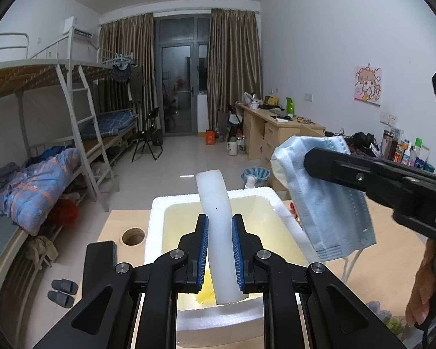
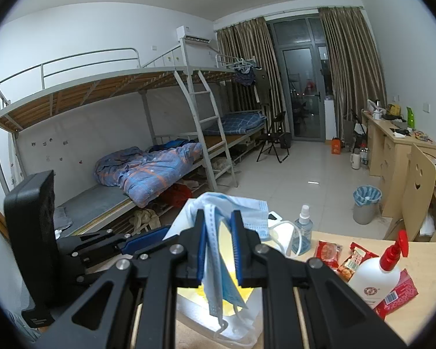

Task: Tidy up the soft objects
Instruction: 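Lower the foam strip into the foam box and open the left gripper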

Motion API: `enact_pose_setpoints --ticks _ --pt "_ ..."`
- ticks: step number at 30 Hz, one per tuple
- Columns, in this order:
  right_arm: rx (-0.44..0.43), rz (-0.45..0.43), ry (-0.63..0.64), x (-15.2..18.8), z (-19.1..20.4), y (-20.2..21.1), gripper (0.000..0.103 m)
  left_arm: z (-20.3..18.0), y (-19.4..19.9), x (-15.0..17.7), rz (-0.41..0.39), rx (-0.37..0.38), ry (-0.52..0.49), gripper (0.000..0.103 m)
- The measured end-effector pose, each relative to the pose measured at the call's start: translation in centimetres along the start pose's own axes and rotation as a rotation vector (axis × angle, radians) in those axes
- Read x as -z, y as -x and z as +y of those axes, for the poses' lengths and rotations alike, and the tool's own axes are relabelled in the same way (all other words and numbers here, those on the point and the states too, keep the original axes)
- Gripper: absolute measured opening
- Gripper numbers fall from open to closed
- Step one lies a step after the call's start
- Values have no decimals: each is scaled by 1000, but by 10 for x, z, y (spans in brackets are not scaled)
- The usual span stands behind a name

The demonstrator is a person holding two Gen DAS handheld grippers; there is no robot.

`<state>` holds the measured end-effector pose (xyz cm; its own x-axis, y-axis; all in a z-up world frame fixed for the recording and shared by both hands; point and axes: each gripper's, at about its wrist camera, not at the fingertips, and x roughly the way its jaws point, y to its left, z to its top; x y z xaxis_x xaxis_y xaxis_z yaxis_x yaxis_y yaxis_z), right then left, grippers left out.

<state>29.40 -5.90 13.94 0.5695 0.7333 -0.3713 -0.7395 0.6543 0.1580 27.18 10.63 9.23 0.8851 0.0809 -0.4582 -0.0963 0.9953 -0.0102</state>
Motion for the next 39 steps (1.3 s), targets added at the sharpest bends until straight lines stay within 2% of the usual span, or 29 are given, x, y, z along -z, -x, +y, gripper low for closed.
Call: enact_pose_setpoints --ticks 4,10,12,13,14,17,26,39 --pt "4 7 -4 0 -3 -3 20 0 -9 2 17 -2 -7 18" --pt "10 9 1 -1 -2 -5 20 4 -14 3 18 -25 -5 27" --pt "11 8 -2 -1 -3 -5 20 5 -14 4 18 -40 -11 48" --pt "12 8 -3 -1 -3 -6 20 5 -13 4 10 -44 -11 70" --pt "12 9 -3 0 -4 -6 20 5 -12 5 -2 -57 -11 83" --pt "14 10 -2 1 -4 -6 20 5 -7 6 -31 -91 -12 86" --pt "12 10 -3 2 -5 -6 20 13 -2 6 -34 -102 -4 86" --pt "-22 -11 -11 2 7 -21 20 49 16 12 -67 -144 58 90"
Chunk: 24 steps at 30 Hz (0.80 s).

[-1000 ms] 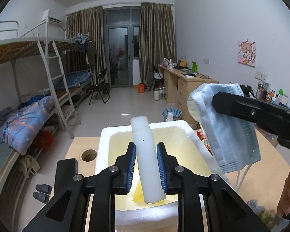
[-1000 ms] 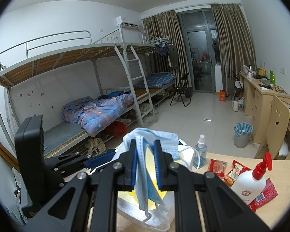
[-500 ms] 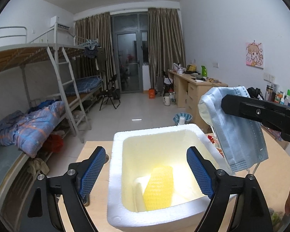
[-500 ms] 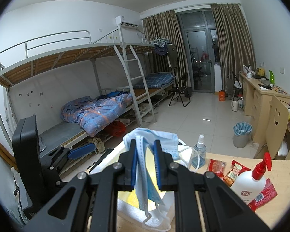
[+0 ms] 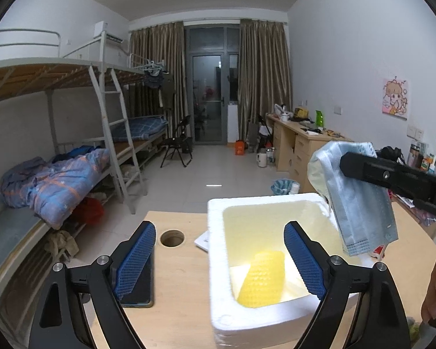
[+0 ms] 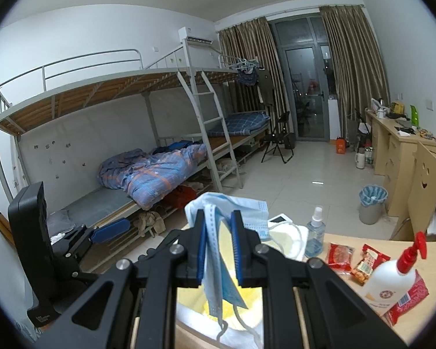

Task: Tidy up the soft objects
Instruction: 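Lower the foam strip into the foam box and open the left gripper, then lower the blue face mask into the foam box and open the right gripper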

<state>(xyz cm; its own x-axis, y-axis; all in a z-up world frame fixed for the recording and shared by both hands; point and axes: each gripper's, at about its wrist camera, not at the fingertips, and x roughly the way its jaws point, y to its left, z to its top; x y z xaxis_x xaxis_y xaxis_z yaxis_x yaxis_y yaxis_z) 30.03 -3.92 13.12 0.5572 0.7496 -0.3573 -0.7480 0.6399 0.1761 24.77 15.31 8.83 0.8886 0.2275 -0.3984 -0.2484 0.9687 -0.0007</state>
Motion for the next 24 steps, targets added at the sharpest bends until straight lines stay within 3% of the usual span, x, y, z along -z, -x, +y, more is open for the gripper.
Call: enact_pose_setpoints --ticks 18,20,22,23,24 --pt "21 84 6 8 3 -26 21 8 -1 3 5 -11 9 90" --pt "35 85 6 9 3 -25 33 8 -1 2 6 -9 12 90" --pt "46 86 9 8 3 -25 54 8 -1 2 6 -12 13 90" --pt "54 82 9 8 4 -23 71 8 -1 2 7 -13 14 90" --pt "59 79 11 8 3 -24 78 8 -2 2 9 -10 13 90"
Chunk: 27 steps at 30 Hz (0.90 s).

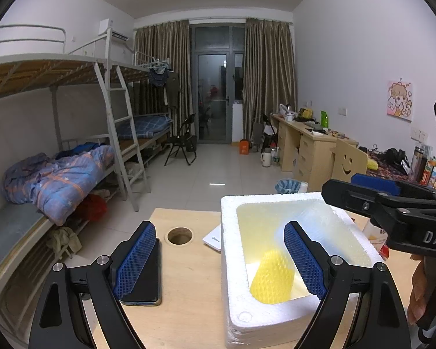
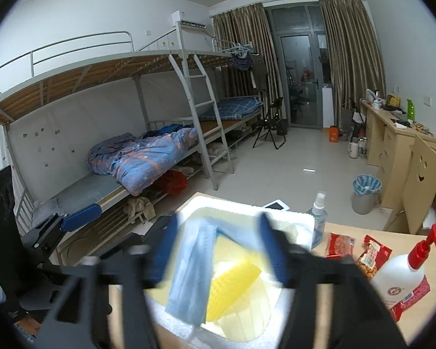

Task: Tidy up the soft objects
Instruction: 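Lower the blue face mask into the foam box and open the right gripper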

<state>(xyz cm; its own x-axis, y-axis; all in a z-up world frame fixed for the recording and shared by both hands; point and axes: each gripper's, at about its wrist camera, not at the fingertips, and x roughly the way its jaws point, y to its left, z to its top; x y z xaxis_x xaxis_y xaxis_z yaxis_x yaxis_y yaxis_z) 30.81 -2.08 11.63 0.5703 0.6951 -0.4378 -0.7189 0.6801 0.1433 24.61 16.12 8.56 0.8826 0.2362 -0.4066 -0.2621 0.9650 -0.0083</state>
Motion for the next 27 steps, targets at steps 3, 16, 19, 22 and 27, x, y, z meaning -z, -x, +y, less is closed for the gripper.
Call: enact_pose_setpoints --ticks 3,16,19,22,27 --pt "6 -4 14 0 3 1 78 0 0 0 3 -2 -3 90" --pt "22 2 25 0 4 0 81 -2 -1 -1 5 3 -6 90" --pt "32 3 32 1 6 5 84 -4 2 -1 -2 6 -10 90" --pt "51 -2 38 1 8 13 86 -6 8 -1 -7 10 -14 90" --pt "66 -17 43 4 9 32 95 -8 19 0 -13 8 -12 90"
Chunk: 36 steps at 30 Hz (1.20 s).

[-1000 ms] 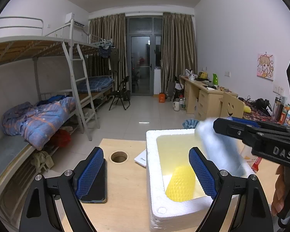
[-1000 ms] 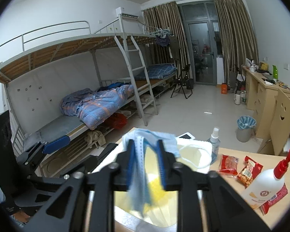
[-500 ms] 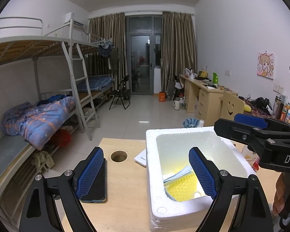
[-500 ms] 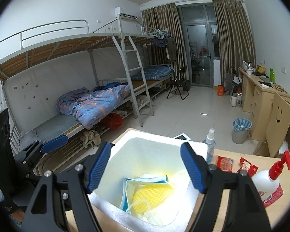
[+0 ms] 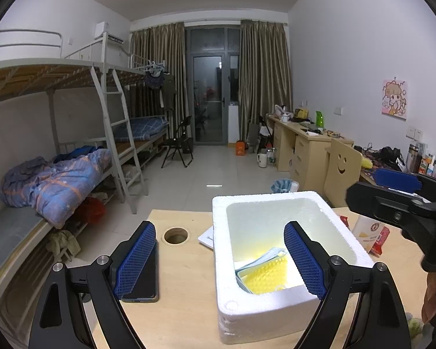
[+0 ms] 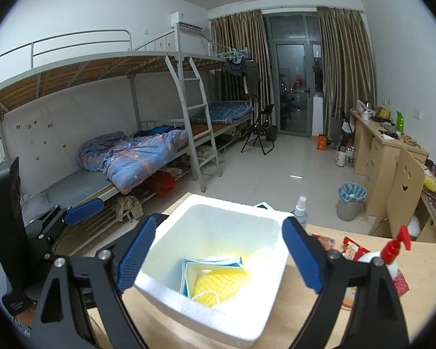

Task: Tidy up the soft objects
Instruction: 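Lower the blue face mask into the foam box and open the right gripper, then move both open tools back toward the grey sock and green packet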

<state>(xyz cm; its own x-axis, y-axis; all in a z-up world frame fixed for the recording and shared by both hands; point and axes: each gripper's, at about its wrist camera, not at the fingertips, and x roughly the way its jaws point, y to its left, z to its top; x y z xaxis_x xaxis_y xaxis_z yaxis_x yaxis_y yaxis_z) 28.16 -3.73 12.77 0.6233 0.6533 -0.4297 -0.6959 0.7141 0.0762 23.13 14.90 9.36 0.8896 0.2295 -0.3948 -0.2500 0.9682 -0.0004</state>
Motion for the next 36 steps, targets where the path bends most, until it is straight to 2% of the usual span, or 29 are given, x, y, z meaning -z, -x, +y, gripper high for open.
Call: enact_pose_setpoints --ticks 4,8,13,20,26,36 --pt "-5 -2 -7 5 -2 12 98 -2 13 2 -12 -20 8 97" --pt "0 -3 -15 9 -3 23 103 -6 28 6 -16 -23 2 98" --pt "10 -11 -6 18 -2 39 103 -11 46 10 -16 -23 -4 99" --pt "17 -42 -10 29 -4 65 103 -22 76 20 -25 20 23 100" --pt "28 -48 -27 39 -9 80 103 -44 93 30 -34 43 -13 100" --pt "78 -75 -19 63 -11 102 103 -64 105 49 -49 116 20 100"
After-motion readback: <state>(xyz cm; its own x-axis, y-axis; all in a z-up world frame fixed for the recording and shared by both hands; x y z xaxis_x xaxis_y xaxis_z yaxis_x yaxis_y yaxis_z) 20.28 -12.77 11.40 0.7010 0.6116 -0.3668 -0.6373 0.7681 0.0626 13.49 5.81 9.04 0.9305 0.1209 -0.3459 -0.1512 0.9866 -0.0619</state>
